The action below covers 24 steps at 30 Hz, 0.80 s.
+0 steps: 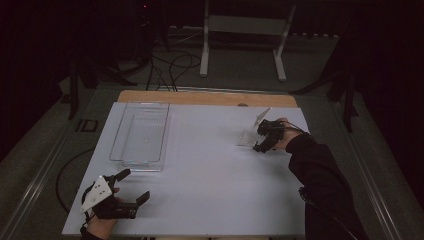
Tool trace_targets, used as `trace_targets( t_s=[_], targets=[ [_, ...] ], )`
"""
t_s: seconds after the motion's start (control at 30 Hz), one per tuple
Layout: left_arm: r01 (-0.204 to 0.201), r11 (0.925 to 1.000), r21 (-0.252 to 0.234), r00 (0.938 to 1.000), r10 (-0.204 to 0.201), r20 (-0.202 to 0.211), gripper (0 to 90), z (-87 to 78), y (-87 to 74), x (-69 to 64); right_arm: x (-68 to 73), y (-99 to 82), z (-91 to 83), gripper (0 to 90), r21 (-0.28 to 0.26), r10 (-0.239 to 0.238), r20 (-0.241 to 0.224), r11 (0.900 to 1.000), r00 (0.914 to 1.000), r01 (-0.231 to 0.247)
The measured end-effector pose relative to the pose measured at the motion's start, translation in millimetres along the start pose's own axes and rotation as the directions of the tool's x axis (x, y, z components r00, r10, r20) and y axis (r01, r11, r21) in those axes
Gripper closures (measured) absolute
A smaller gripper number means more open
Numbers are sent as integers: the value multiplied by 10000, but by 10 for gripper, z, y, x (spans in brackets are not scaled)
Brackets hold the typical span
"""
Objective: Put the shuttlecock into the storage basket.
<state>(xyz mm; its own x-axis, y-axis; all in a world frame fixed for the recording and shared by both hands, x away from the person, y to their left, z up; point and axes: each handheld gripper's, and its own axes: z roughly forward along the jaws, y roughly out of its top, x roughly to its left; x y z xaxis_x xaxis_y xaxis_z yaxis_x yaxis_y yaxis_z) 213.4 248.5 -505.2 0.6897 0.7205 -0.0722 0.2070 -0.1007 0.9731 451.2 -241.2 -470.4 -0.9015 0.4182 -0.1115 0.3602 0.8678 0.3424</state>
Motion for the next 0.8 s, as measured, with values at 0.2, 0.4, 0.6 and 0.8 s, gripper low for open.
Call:
trace_targets(
  t_s=[0.2, 0.4, 0.6, 0.8],
  targets=[
    [46, 10000, 52, 10000, -46, -2, 0, 6, -4, 1, -32, -31, 79, 357, 460, -12, -324, 9989, 9995, 27],
    [-10, 9999, 106, 10000, 10, 12, 0, 15, -6, -3, -62, -14, 145, 438, 893, 104, -524, 9960, 9986, -57],
    [-9, 9999, 101, 10000, 9, 4, 0, 11, -5, -5, -51, 90, 206, 478, 1613, -195, -164, 9867, 9997, 219],
    [17, 10000, 97, 10000, -17, -2, 0, 7, -7, 1, -28, 162, 235, 550, 1762, -525, 59, 9831, 9986, 506]
  ],
)
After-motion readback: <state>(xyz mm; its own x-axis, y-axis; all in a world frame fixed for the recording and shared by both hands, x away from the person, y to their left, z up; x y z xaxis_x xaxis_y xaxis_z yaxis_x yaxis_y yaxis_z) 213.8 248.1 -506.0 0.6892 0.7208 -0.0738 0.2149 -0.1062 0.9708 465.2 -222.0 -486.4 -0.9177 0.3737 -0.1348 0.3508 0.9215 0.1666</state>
